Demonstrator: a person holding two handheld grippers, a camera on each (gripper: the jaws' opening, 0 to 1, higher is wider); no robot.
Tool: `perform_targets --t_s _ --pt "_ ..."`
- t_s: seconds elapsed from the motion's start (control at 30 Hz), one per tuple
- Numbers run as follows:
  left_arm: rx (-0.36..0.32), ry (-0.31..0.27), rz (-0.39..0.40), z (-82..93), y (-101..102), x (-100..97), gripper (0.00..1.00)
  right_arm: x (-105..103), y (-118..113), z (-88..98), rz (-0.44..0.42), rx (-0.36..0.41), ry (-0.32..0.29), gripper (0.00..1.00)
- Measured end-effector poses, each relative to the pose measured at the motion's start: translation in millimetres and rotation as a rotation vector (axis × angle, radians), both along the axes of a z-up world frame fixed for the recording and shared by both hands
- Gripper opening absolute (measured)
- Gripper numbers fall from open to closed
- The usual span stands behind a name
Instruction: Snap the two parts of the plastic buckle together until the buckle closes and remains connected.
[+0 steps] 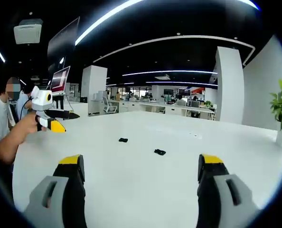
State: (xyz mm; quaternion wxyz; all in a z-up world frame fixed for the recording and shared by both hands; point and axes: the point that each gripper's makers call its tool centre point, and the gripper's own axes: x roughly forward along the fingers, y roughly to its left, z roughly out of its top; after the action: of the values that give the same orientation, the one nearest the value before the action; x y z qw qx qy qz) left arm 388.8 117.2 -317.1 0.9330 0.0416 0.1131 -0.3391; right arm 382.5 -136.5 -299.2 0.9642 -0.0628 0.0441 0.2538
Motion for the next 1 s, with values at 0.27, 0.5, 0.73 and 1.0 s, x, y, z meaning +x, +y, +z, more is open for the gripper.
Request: perform_targets --t_s 0.27,0.5,0.73,1.0 --pt "0.007 0.009 0.007 -2.0 3.5 4.7 0.98 0.7 -0.9 -2.7 -0.005 -0.004 0.012 1.00" --pt "0.010 0.011 0.007 -2.6 4.8 8.3 0.98 1.5 -0.6 -3.4 -0.004 -0.003 0.015 1.00" --pt "0.009 0.014 0.004 -3.1 4.8 10.6 0.98 2.3 -0.4 -4.3 -0.002 -0.001 0.020 1.00" --pt "0.013 0.020 0.002 -4.4 5.7 14.9 0.98 4.3 -1.2 -4.5 -0.001 0.001 0.021 1.00"
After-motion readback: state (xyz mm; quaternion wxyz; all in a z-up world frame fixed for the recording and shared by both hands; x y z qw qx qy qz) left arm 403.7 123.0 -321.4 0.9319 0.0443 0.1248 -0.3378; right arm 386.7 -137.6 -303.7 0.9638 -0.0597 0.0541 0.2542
